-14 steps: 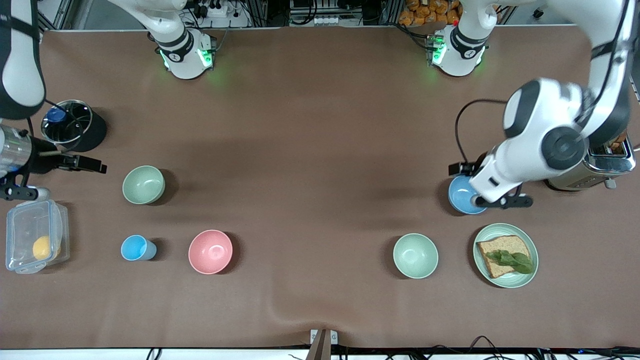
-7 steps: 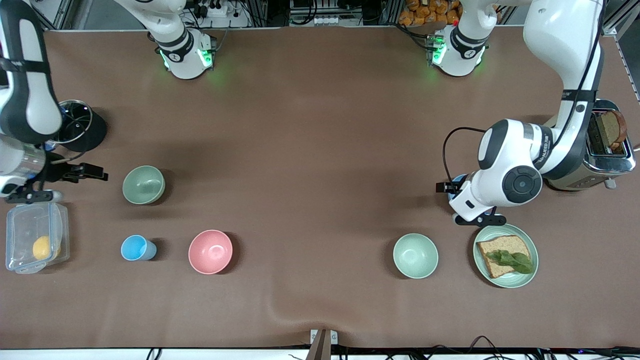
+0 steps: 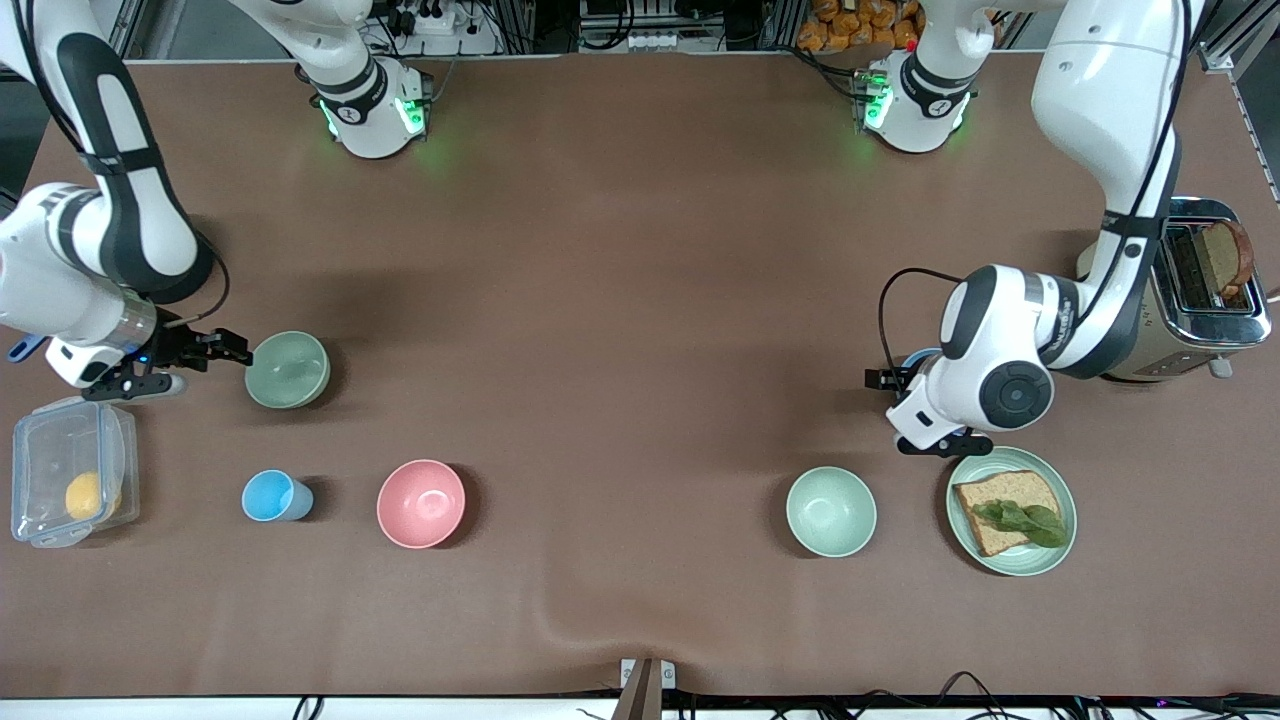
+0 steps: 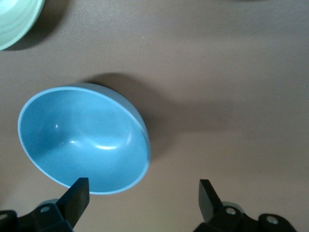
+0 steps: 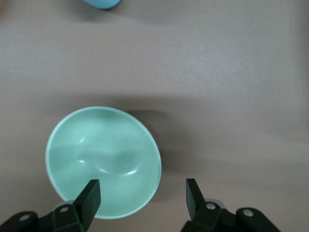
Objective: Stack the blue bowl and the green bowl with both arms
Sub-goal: 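Lower the left gripper to the blue bowl while the right gripper descends, then grasp both bowls, blue with the left gripper, green with the right gripper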
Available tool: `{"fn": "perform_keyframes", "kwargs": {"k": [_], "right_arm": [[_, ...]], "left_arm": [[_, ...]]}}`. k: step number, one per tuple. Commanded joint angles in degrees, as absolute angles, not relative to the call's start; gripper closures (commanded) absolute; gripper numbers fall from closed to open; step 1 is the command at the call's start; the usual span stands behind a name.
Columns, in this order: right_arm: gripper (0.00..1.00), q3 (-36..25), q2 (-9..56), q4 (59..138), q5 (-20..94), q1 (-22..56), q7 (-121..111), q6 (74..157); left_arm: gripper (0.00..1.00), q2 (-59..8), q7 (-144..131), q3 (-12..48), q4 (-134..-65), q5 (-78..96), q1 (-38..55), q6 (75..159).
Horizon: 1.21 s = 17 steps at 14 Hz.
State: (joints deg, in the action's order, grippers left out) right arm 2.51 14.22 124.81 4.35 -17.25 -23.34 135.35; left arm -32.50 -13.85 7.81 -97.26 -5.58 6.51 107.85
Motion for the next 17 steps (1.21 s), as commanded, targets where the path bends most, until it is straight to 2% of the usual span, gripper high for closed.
{"fn": "perform_keyframes", "kwargs": {"k": [1, 3, 4, 6, 8, 9, 10, 11, 12, 15, 17], "right_arm": [[0.36, 3.3, 15.3, 126.4, 5.2, -19.3, -25.1, 138.4], [0.39, 3.3, 16.5, 126.4, 5.2, -19.6, -25.2, 140.5], [0.47, 3.3, 16.8, 126.5, 5.2, -19.7, -25.4, 140.8], [0.47, 3.3, 17.6, 127.1, 5.5, -19.8, -25.4, 142.2], [0.59, 3.4, 19.0, 127.6, 5.7, -20.0, -25.4, 144.3], [0.61, 3.5, 19.0, 128.0, 5.7, -20.0, -25.4, 144.3], [0.66, 3.6, 19.1, 128.1, 5.7, -19.9, -25.4, 144.4], [0.8, 3.7, 19.2, 128.1, 5.8, -19.9, -25.4, 144.4], [1.0, 3.7, 19.2, 128.1, 6.1, -19.9, -25.4, 144.5], [1.0, 3.8, 18.9, 128.0, 7.6, -18.9, -24.9, 143.2], [1.0, 4.2, 17.1, 127.1, 10.9, -17.2, -23.1, 137.1]], "left_arm": [[0.0, -34.7, -14.7, 7.9, -96.4, -8.0, 6.6, 108.2], [0.0, -35.9, -14.1, 7.7, -96.1, -8.0, 6.0, 108.2], [0.0, -36.6, -14.1, 7.7, -96.1, -8.2, 5.8, 108.3], [0.0, -37.8, -14.1, 7.7, -96.1, -9.2, 5.9, 109.9], [0.0, -38.4, -14.0, 7.7, -96.1, -9.3, 5.9, 110.7], [0.33, -38.4, -14.0, 7.7, -96.1, -9.4, 5.8, 110.7], [0.56, -38.4, -13.5, 7.7, -96.1, -9.4, 5.8, 110.7], [0.82, -38.4, -12.9, 7.7, -96.1, -9.4, 5.7, 110.7], [0.99, -38.3, -12.8, 7.6, -96.1, -9.3, 5.6, 110.7], [1.0, -37.4, -13.6, 7.7, -96.0, -9.2, 5.6, 110.7], [1.0, -36.0, -13.6, 7.6, -95.7, -8.5, 5.5, 110.5]]}}
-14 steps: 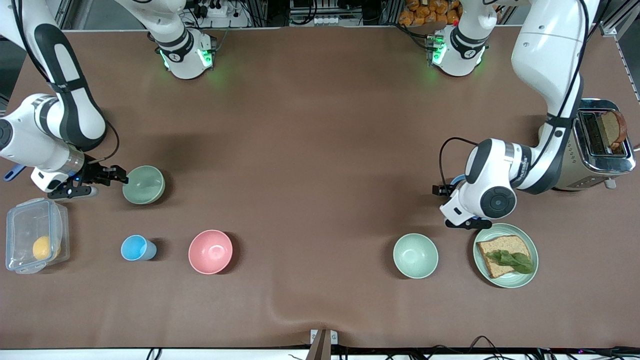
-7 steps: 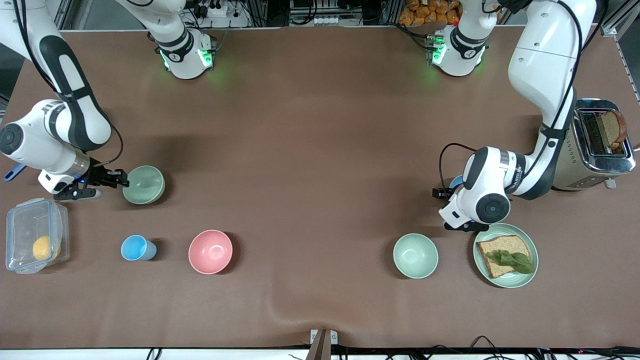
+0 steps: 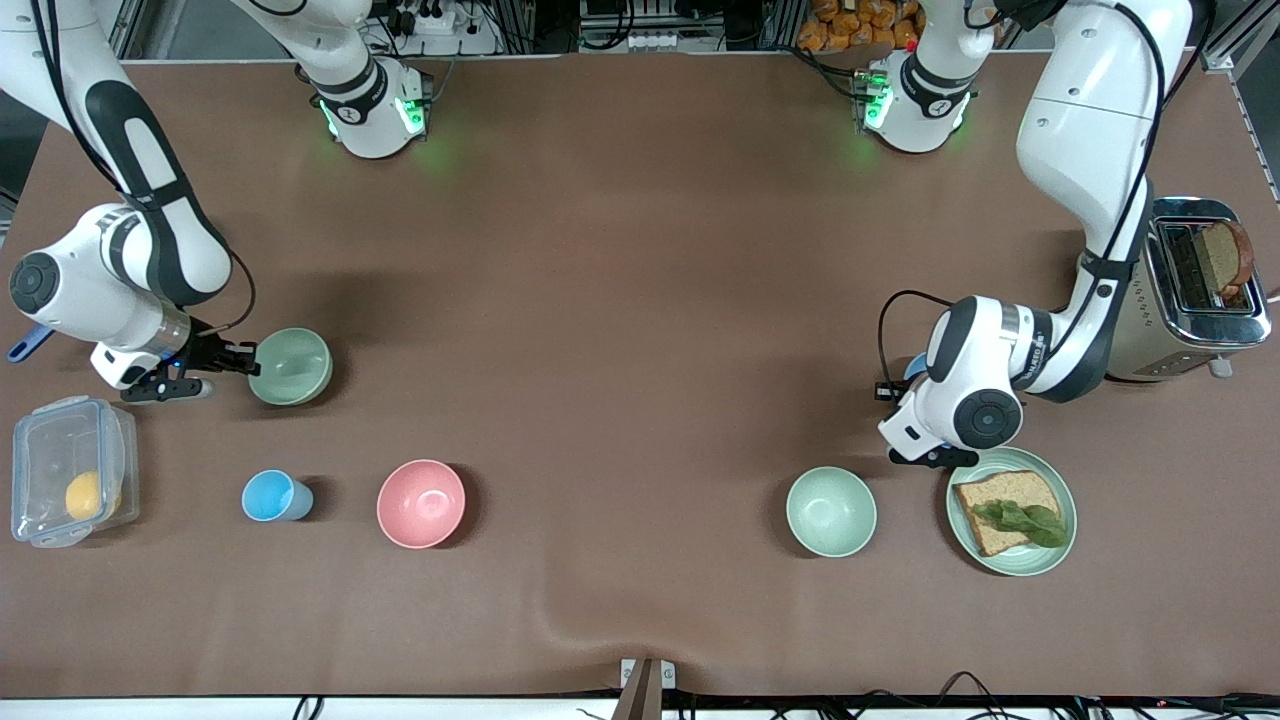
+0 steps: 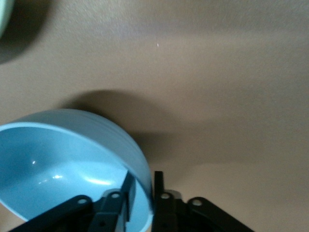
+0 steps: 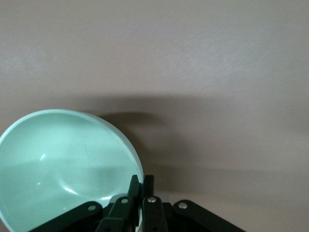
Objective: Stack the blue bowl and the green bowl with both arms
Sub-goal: 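Grasp both bowls, blue with the left gripper, green with the right gripper, then set the green bowl down with the right gripper while the left gripper follows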
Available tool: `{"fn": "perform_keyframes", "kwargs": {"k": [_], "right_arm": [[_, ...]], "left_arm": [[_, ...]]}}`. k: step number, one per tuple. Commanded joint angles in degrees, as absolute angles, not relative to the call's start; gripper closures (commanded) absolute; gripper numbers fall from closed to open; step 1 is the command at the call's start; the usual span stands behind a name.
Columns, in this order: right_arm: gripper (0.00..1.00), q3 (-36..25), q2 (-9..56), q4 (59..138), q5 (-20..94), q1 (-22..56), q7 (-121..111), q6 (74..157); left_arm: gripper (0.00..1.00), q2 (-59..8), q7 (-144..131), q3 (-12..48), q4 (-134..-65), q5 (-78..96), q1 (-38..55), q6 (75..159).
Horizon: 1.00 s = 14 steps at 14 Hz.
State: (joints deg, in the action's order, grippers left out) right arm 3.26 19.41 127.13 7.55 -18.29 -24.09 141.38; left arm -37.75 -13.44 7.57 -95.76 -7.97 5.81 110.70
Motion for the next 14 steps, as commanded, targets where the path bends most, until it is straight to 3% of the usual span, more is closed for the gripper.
{"fn": "perform_keyframes", "kwargs": {"k": [1, 7, 14], "right_arm": [[1.0, 4.2, 15.7, 127.1, 12.7, -15.7, -20.9, 134.9], [1.0, 4.0, 8.2, 127.3, 13.4, 1.5, 8.0, 130.0], [1.0, 4.0, 10.4, 126.5, 13.3, 22.7, 41.3, 137.5]], "left_arm": [[1.0, -35.4, -13.6, 7.6, -95.2, -8.3, 4.9, 110.3], [1.0, -31.8, -16.8, 7.6, -92.9, -4.1, 3.2, 109.8], [1.0, -31.6, -40.9, 9.9, -88.1, 1.7, 4.3, 107.2]]}}
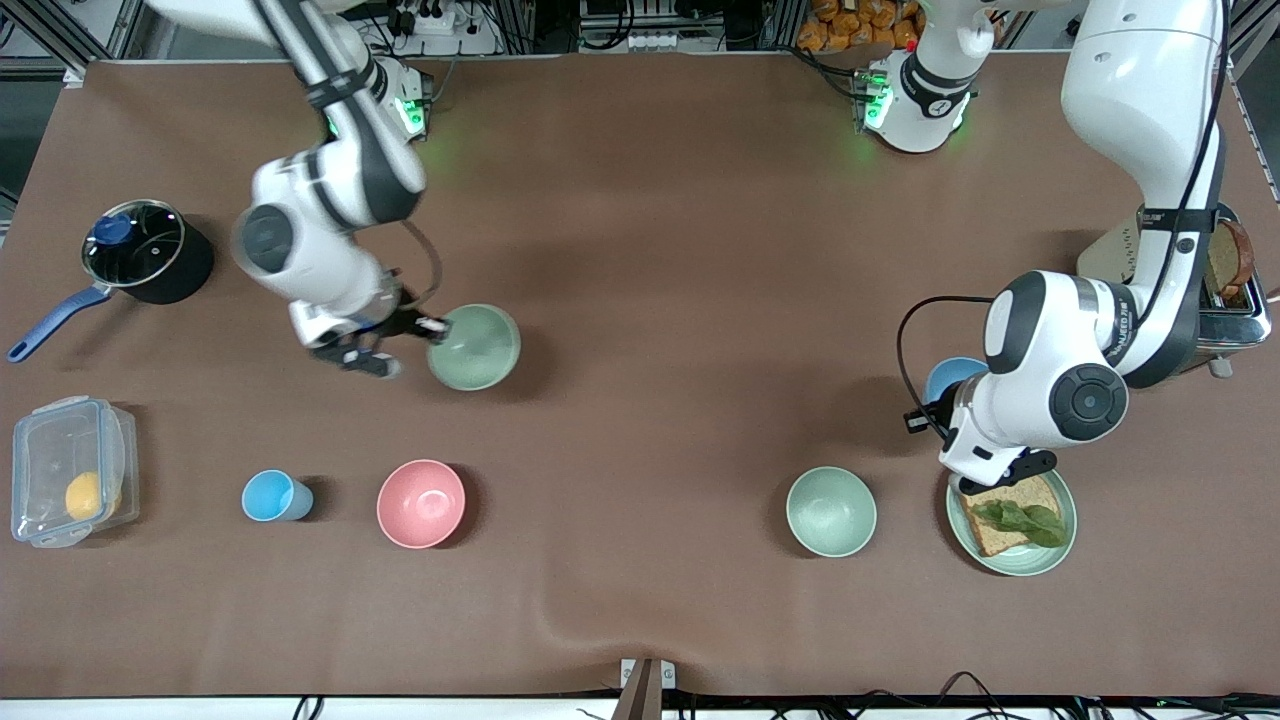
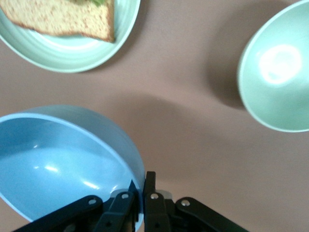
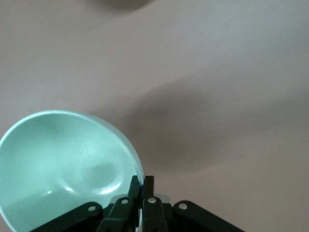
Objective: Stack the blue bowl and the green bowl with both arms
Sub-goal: 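Set the green bowl down with the right gripper while the left gripper follows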
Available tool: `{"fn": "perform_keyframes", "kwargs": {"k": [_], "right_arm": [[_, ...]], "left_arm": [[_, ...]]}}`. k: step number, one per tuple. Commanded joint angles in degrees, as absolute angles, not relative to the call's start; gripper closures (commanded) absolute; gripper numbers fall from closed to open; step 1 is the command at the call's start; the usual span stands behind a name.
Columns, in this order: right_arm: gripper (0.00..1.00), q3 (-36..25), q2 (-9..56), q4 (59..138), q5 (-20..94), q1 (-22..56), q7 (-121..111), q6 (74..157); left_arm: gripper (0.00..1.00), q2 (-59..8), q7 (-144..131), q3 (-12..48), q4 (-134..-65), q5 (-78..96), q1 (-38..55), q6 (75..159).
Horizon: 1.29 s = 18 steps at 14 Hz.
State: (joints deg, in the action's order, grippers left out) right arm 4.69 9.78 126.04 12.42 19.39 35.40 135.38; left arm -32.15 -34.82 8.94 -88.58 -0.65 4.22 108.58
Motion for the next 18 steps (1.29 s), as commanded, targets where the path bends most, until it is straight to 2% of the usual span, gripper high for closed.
{"fn": "perform_keyframes", "kwargs": {"k": [1, 6, 12, 17, 18], "right_arm": [[1.0, 4.0, 11.2, 126.5, 13.3, 24.6, 44.1, 139.1], [1.0, 3.8, 17.6, 122.3, 12.7, 33.0, 58.1, 144.0], [1.0, 3.4, 25.9, 116.0, 12.6, 38.9, 69.8, 149.0], [1.0, 3.0, 27.6, 114.8, 12.6, 40.2, 72.8, 149.1], [0.93, 2.9, 27.9, 114.6, 12.7, 40.3, 73.3, 149.2]], "left_arm": [[1.0, -30.7, -43.8, 10.3, -87.8, 2.4, 4.2, 107.2], [1.0, -27.0, -52.3, 10.4, -86.9, 9.6, 4.2, 107.2], [1.0, -22.9, -55.3, 10.5, -86.8, 22.9, 4.3, 107.3], [1.0, -21.8, -54.5, 10.4, -86.0, 34.3, 4.0, 107.8], [1.0, -22.1, -54.5, 10.3, -86.0, 35.8, 4.1, 108.1]]}}
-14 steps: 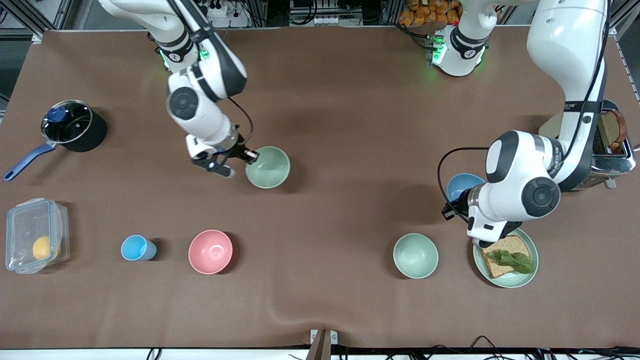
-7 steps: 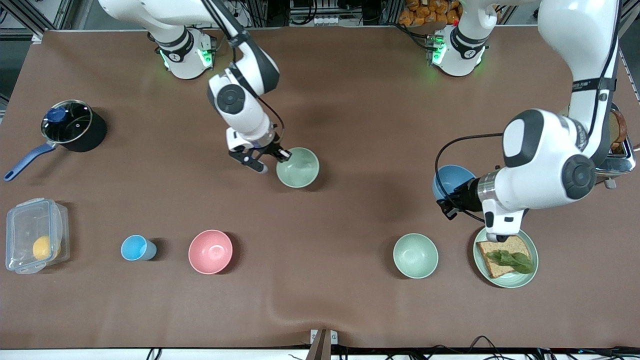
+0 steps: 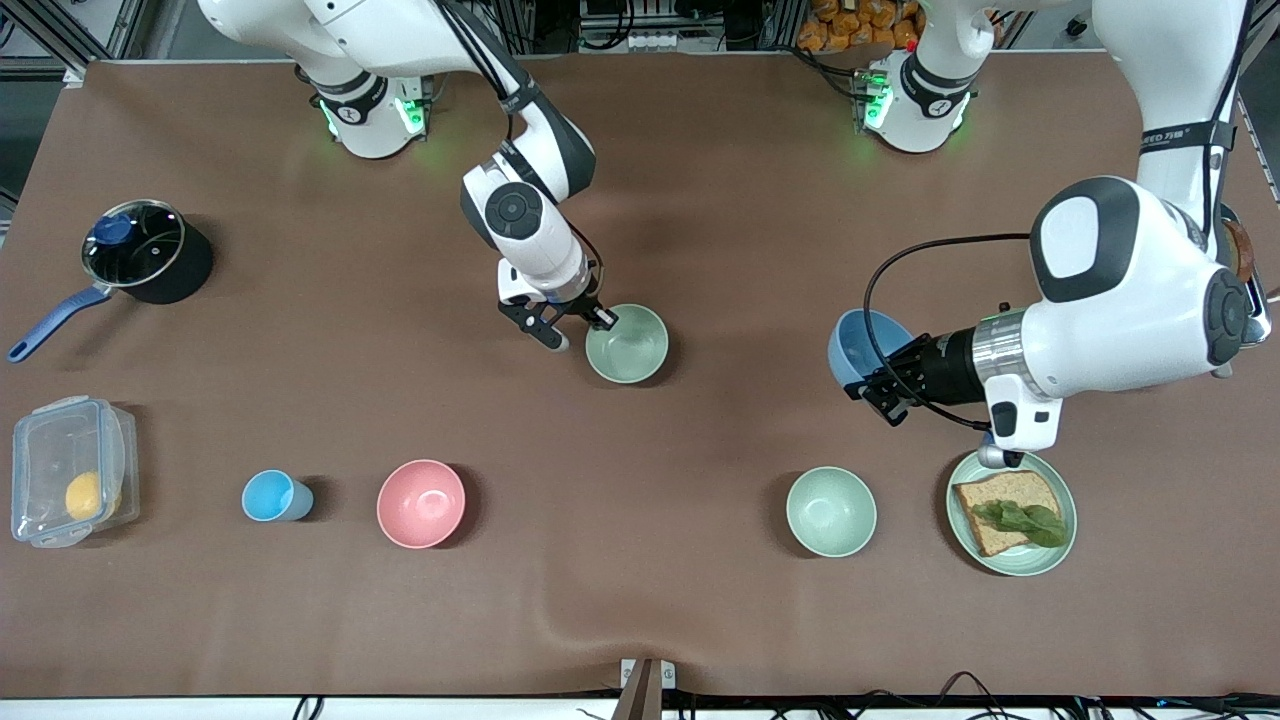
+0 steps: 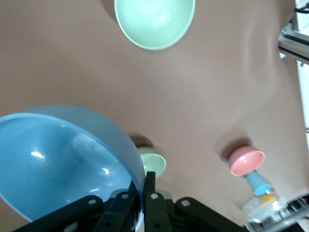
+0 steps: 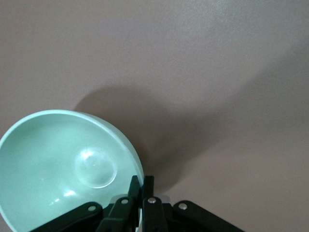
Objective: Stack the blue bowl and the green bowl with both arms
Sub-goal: 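Set the green bowl down with the right gripper while the left gripper follows, then lower the blue bowl into the green bowl with the left gripper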
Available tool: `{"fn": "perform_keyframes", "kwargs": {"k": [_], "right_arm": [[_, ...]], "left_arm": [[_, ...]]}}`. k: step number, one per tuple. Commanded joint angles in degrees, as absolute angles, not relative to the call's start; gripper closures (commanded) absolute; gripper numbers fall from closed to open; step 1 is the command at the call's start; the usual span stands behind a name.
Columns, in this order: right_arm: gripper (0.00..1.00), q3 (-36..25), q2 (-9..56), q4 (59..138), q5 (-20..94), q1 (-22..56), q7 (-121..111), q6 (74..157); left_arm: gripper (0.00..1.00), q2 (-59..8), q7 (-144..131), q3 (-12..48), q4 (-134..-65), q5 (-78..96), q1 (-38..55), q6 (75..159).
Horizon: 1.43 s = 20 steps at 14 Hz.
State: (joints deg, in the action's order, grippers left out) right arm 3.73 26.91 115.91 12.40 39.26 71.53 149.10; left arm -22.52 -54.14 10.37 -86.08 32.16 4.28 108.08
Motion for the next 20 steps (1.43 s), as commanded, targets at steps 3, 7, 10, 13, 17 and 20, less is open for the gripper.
{"fn": "perform_keyframes", "kwargs": {"k": [3, 7, 10, 13, 17, 20], "right_arm": [[0.0, 2.9, 28.7, 112.7, 12.6, 40.1, 79.8, 149.0], [0.0, 2.7, 28.4, 110.1, 12.7, 38.5, 80.3, 144.7], [0.0, 2.9, 28.3, 105.2, 13.5, 34.2, 80.2, 134.7], [0.0, 3.0, 28.6, 103.1, 16.1, 29.7, 81.5, 125.6], [0.0, 2.9, 32.2, 103.5, 32.8, 26.6, 80.9, 128.5], [0.0, 2.8, 36.0, 103.5, 41.3, 24.6, 80.6, 129.0]], "left_arm": [[1.0, -22.8, -55.4, 10.3, -86.2, 36.8, 6.9, 112.4], [1.0, -25.4, -58.8, 10.3, -86.1, 36.4, 11.8, 117.9], [1.0, -27.0, -61.4, 10.2, -86.1, 36.1, 15.2, 122.9], [1.0, -28.0, -62.7, 10.1, -86.2, 35.9, 17.3, 126.3], [1.0, -31.5, -64.9, 9.8, -86.0, 35.8, 21.7, 131.2], [1.0, -33.6, -70.8, 9.5, -86.0, 30.9, 26.2, 132.4]]}}
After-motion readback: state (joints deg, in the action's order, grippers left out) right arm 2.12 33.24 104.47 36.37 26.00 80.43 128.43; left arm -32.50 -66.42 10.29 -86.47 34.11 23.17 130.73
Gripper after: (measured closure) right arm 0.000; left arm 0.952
